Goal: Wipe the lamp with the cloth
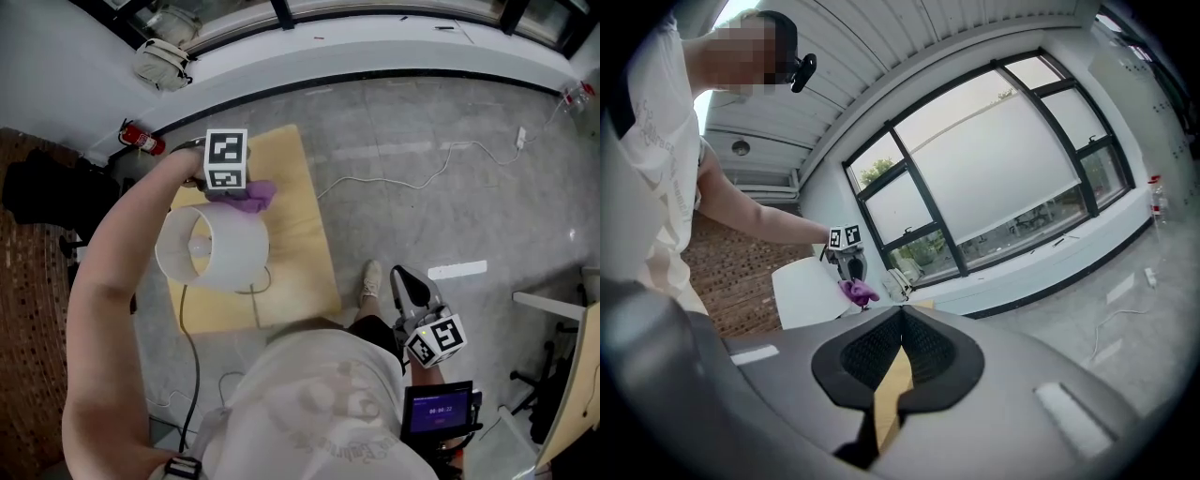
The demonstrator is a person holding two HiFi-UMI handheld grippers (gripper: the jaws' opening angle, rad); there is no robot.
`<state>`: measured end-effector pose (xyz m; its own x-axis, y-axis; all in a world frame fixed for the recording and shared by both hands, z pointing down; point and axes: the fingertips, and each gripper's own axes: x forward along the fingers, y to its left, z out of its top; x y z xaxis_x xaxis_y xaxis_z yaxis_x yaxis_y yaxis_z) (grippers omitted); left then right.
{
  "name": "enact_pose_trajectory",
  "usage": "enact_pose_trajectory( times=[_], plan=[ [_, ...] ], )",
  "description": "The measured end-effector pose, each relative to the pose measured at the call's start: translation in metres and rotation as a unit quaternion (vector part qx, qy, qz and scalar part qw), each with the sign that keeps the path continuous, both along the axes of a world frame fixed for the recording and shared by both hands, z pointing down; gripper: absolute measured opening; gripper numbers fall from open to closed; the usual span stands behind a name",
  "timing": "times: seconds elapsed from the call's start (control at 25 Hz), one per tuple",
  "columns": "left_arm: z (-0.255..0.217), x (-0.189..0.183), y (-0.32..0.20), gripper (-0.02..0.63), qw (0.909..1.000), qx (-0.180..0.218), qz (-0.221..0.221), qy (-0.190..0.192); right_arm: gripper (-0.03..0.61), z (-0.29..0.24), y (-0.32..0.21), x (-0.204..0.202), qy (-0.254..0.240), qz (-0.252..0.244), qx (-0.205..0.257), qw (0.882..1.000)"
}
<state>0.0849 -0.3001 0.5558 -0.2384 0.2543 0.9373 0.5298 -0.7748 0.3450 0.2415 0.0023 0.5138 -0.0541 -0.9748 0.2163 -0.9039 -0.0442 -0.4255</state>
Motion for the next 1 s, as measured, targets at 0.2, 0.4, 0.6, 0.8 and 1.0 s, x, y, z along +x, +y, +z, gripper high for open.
enact_pose_trajectory(
  times=[0.2,0.4,0.6,0.8,1.0],
  plan=[
    [0.013,0.012,-0.003,0.087,0.9994,0.027,0.013,0.017,0.015,-0.002,0.003,0.002,0.014,-0.001,0.0,1.0],
    [-0.026,0.038,0.009,0.087,0.9961,0.006,-0.007,0.088,0.015,-0.004,0.003,0.0,0.017,-0.008,0.006,1.0],
    [-0.102,0.04,0.027,0.089,0.99,-0.02,0.018,0.138,0.015,-0.01,-0.003,-0.006,0.02,-0.018,0.013,1.0],
    [-0.167,0.009,0.04,0.089,0.9908,-0.047,0.029,0.123,0.015,-0.02,-0.013,-0.014,0.024,-0.034,0.023,0.999],
    [-0.181,-0.006,0.064,0.089,0.9914,-0.049,0.07,0.099,0.015,-0.02,-0.015,-0.017,0.025,-0.041,0.024,0.999]
  ],
)
